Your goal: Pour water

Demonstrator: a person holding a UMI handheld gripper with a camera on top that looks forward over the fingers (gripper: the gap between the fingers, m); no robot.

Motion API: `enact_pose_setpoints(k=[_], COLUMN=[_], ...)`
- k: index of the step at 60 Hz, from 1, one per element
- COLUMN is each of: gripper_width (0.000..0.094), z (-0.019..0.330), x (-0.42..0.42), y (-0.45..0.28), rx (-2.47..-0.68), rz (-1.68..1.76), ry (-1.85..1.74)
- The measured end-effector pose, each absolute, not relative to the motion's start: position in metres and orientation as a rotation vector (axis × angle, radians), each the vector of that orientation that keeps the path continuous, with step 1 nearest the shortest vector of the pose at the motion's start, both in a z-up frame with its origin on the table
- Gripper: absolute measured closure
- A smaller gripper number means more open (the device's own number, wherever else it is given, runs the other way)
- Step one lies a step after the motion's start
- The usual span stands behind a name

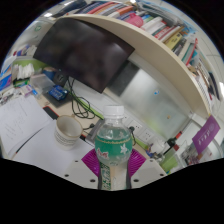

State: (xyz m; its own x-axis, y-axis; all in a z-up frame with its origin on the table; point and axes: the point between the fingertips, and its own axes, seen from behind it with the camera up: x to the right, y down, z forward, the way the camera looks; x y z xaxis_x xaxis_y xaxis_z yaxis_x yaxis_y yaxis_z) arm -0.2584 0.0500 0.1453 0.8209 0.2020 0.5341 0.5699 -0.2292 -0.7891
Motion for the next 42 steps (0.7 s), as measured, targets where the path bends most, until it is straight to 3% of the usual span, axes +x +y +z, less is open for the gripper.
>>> enact_pose_setpoints(k=[21, 42], gripper_width=[0.0616, 0.0613], z=[0.130, 0.136], x=[-0.264, -0.290], y=[0.129, 0.162], rx=[-1.545, -1.200], rz=[-1.032, -1.305], ry=[-1.414, -1.783])
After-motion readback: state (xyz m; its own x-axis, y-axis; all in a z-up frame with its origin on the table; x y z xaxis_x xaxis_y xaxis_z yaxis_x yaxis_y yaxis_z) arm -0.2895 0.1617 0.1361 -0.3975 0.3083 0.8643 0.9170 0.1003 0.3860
